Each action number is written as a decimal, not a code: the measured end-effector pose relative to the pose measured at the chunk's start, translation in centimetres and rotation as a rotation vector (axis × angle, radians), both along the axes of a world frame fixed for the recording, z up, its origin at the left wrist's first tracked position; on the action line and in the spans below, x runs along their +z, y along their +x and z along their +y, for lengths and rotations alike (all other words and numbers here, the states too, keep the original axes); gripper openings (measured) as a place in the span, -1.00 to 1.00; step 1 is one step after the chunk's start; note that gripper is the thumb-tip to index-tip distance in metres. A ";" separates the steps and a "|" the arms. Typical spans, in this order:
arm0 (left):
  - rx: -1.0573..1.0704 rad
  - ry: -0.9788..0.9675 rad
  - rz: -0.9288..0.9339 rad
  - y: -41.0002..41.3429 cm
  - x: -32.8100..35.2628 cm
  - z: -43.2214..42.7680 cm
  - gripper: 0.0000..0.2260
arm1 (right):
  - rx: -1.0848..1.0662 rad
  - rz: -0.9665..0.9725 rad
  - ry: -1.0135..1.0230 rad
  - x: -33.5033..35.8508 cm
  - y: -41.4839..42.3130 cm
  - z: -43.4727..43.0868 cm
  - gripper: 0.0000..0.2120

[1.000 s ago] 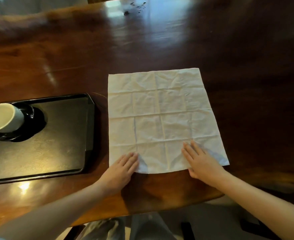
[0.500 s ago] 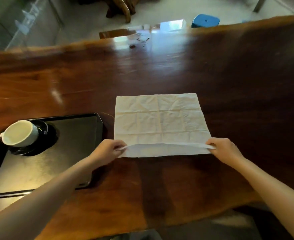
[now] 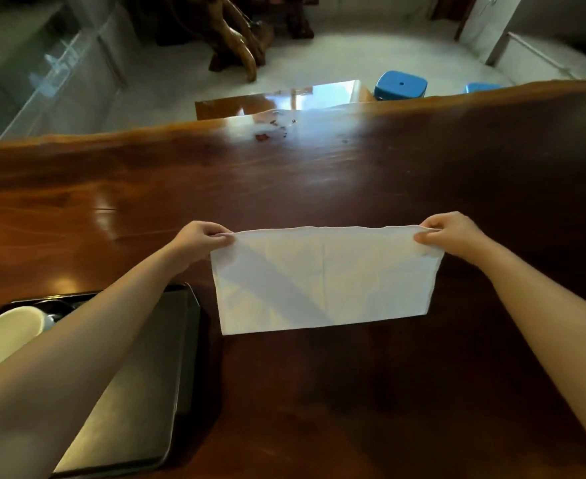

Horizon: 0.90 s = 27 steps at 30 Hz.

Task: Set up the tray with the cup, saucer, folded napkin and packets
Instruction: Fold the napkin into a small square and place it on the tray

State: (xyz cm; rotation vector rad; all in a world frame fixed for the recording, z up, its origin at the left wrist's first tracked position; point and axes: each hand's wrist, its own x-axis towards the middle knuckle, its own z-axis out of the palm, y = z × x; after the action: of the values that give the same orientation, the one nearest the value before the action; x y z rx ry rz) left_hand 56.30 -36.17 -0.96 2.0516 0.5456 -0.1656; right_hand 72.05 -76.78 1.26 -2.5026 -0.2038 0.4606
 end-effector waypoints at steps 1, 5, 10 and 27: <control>0.017 0.020 0.020 1.0 -0.7 0.4 -0.94 | -0.034 -0.016 0.019 -0.8 0.6 0.6 -0.97; 0.107 0.074 0.037 4.3 -4.1 1.4 -0.96 | -0.163 -0.079 0.030 -4.6 2.8 2.8 -0.90; 0.076 0.293 0.107 6.7 -8.6 2.0 -0.88 | -0.228 -0.058 -0.135 -8.9 4.5 5.1 -0.74; -0.263 0.834 -0.014 2.5 -18.2 -6.8 -0.48 | 0.377 -0.363 -0.380 -20.1 -2.9 17.2 -0.46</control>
State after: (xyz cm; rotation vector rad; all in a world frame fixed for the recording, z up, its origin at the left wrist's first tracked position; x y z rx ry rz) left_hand 58.85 -43.00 -19.11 2.9350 0.3556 -0.0808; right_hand 69.14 -59.62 -18.85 -2.9167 -0.8066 0.1961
